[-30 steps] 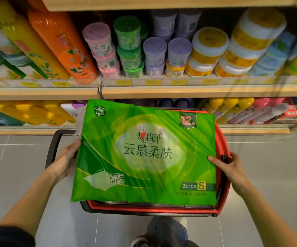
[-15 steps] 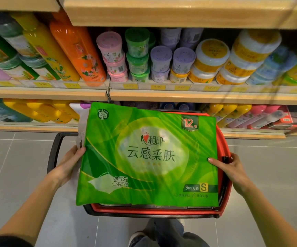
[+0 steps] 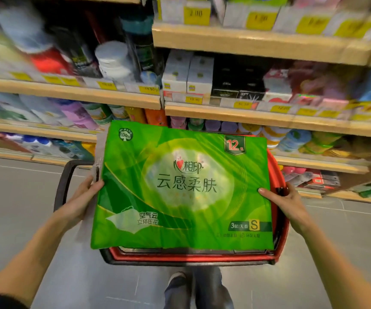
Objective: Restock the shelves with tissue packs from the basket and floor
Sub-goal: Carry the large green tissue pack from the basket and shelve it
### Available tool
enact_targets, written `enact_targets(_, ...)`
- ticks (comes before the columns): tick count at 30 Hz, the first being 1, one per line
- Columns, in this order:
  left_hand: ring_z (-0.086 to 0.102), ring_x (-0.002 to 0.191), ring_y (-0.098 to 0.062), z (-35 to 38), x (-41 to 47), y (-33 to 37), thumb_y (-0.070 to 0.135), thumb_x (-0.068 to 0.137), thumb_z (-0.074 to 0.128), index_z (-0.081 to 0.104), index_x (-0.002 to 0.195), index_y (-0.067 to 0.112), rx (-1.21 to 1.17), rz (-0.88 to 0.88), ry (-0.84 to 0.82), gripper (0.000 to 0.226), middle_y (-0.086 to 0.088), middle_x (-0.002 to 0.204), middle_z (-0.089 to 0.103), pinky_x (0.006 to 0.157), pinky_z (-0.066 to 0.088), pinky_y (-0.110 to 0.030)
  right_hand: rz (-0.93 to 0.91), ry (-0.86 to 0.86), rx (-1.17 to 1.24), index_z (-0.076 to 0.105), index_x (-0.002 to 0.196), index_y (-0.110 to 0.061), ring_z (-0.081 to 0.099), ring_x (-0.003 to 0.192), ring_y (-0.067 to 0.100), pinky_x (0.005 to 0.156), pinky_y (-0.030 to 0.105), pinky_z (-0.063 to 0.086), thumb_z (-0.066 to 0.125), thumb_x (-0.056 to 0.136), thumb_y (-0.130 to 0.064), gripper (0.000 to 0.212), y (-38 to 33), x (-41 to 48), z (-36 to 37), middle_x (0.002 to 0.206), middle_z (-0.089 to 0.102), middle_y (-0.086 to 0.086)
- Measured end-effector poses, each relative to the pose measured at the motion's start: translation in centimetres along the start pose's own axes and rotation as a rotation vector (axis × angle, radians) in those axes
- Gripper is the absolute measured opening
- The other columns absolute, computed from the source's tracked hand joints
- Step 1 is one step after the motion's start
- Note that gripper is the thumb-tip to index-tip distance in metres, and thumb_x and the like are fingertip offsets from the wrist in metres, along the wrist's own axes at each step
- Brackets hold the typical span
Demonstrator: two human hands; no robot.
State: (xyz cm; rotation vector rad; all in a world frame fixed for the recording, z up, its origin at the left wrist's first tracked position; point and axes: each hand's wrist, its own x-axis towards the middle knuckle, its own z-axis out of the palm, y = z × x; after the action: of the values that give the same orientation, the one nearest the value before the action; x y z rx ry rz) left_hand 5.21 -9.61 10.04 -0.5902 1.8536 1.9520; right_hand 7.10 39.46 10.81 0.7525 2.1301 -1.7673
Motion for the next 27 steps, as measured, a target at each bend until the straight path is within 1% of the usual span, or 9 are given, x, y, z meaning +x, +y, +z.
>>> enact_targets(3, 0.07, 0.088, -0.008, -0.7, -5.5, 5.0, 0.051, 0.067, 0.065, 0.044, 0.131, 0.018, 0.005, 0.035, 0.004, 0.075, -0.005, 0.118, 0.062, 0.068, 0.057, -0.022, -0.053, 0.004, -0.032, 0.047, 0.122, -0.007, 0.07, 0.076, 0.015, 0.057, 0.018, 0.053, 0.088, 0.045, -0.046, 0.096, -4.8, -3.8, -0.4, 0.096, 0.067, 0.003)
enact_targets(7, 0.06, 0.113, -0.02, -4.6, -11.1, 8.7, 0.072, 0.043, 0.077, 0.036, 0.14, 0.018, -0.026, 0.103, 0.114, 0.118, -0.005, 0.133, 0.055, 0.095, 0.049, -0.039, -0.108, -0.005, -0.084, 0.047, 0.116, -0.016, 0.066, 0.091, 0.023, 0.075, 0.033, 0.051, 0.081, 0.017, -0.071, 0.118, -10.5, -8.2, -0.4, 0.105, 0.066, 0.006)
enact_targets(9, 0.06, 0.113, -0.018, -5.3, -13.8, 10.5, 0.07, 0.048, 0.076, 0.041, 0.136, 0.017, -0.065, 0.112, 0.156, 0.108, -0.003, 0.134, 0.056, 0.096, 0.049, -0.042, -0.18, -0.04, -0.088, 0.048, 0.118, -0.017, 0.066, 0.089, 0.022, 0.076, 0.035, 0.052, 0.081, 0.016, -0.072, 0.12, -12.7, -9.9, -0.1, 0.104, 0.066, 0.005)
enact_targets(11, 0.069, 0.088, -0.008, -4.6, -17.5, 12.6, 0.06, 0.057, 0.072, 0.053, 0.116, 0.02, -0.072, 0.172, 0.155, 0.074, 0.001, 0.109, 0.069, 0.079, 0.055, -0.032, -0.267, -0.079, -0.093, 0.049, 0.119, -0.021, 0.066, 0.087, 0.02, 0.077, 0.034, 0.052, 0.085, 0.024, -0.065, 0.111, -14.9, -11.4, 0.8, 0.101, 0.067, 0.0)
enact_targets(14, 0.071, 0.078, -0.009, -4.7, -21.7, 13.4, 0.055, 0.065, 0.071, 0.056, 0.106, 0.023, -0.087, 0.221, 0.214, 0.055, 0.0, 0.1, 0.07, 0.072, 0.056, -0.03, -0.353, -0.158, -0.082, 0.039, 0.136, -0.024, 0.06, 0.096, 0.02, 0.087, 0.034, 0.047, 0.084, 0.061, -0.031, 0.087, -17.0, -12.7, 2.1, 0.107, 0.061, -0.002)
enact_targets(16, 0.071, 0.08, -0.015, -5.9, -24.1, 12.9, 0.059, 0.06, 0.074, 0.056, 0.107, 0.018, -0.117, 0.253, 0.279, 0.065, -0.005, 0.103, 0.07, 0.079, 0.052, -0.038, -0.375, -0.226, -0.082, 0.033, 0.143, -0.024, 0.056, 0.104, 0.019, 0.094, 0.035, 0.044, 0.083, 0.061, -0.034, 0.097, -18.0, -13.2, 3.0, 0.119, 0.055, -0.004)
enact_targets(19, 0.07, 0.088, -0.024, -7.6, -27.3, 11.9, 0.07, 0.036, 0.079, 0.057, 0.111, 0.011, -0.15, 0.218, 0.382, 0.099, -0.011, 0.104, 0.07, 0.089, 0.049, -0.047, -0.418, -0.302, -0.163, 0.029, 0.145, -0.033, 0.05, 0.121, 0.016, 0.106, 0.043, 0.04, 0.084, 0.036, -0.065, 0.127, -19.9, -13.8, 4.6, 0.137, 0.047, -0.008)
enact_targets(23, 0.063, 0.106, -0.035, -9.6, -31.1, 10.1, 0.073, 0.037, 0.079, 0.05, 0.126, 0.009, -0.18, 0.225, 0.492, 0.114, -0.016, 0.118, 0.065, 0.1, 0.044, -0.053, -0.505, -0.446, -0.183, 0.037, 0.141, -0.033, 0.054, 0.118, 0.015, 0.104, 0.04, 0.041, 0.085, 0.032, -0.066, 0.124, -22.1, -14.3, 8.2, 0.136, 0.051, -0.007)
enact_targets(27, 0.06, 0.111, -0.034, -11.7, -34.6, 7.9, 0.073, 0.042, 0.078, 0.046, 0.133, 0.011, -0.255, 0.214, 0.611, 0.115, -0.014, 0.124, 0.062, 0.104, 0.04, -0.053, -0.571, -0.517, -0.248, 0.038, 0.14, -0.025, 0.051, 0.113, 0.011, 0.096, 0.027, 0.038, 0.085, 0.05, -0.05, 0.105, -24.5, -15.6, 12.6, 0.131, 0.051, -0.005)
